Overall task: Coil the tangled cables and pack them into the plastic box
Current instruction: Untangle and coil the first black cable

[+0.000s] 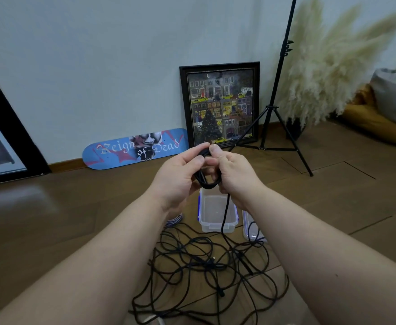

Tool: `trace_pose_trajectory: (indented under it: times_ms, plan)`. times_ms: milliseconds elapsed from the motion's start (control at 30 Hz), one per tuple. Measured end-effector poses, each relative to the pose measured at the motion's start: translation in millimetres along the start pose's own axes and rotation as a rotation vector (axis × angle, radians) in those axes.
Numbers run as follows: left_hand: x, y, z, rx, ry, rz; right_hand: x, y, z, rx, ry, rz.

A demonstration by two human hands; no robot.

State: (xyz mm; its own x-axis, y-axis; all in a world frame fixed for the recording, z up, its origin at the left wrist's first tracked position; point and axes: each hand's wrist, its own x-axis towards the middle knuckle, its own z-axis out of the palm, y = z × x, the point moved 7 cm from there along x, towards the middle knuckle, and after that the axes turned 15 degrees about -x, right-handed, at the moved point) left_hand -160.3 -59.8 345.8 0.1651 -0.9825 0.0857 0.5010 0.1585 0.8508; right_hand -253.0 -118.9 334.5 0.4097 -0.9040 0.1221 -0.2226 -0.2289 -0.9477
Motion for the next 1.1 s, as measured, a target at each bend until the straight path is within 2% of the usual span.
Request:
trace_pose_trajectory:
  times_ms: [167, 467, 800, 967, 1100]
  plan:
    - [-2.0, -9.3, -0.4, -0.040, 0.019, 0.012, -5.0, 16.2, 7.0, 0.129, 0.043, 0.030]
    - [15.4, -22.8, -7.6, -0.115, 0.038, -0.039, 10.6, 35.1, -0.8, -0.122, 0.114, -0.002]
    - [17.8, -25.9, -4.1, -0.189, 0.034, -0.045, 12.2, 29.6, 5.1, 0.075, 0.042, -0.003]
    - [16.9, -17.5, -13.2, 0.016, 0.141, 0.099, 8.6, 36.6, 0.3, 0.041, -0.052, 0.070]
    - [20.3, -0.4, -38.4, 0.000, 0.310, 0.213, 7.5, 43.8, -18.9, 0.009, -0.053, 0.102]
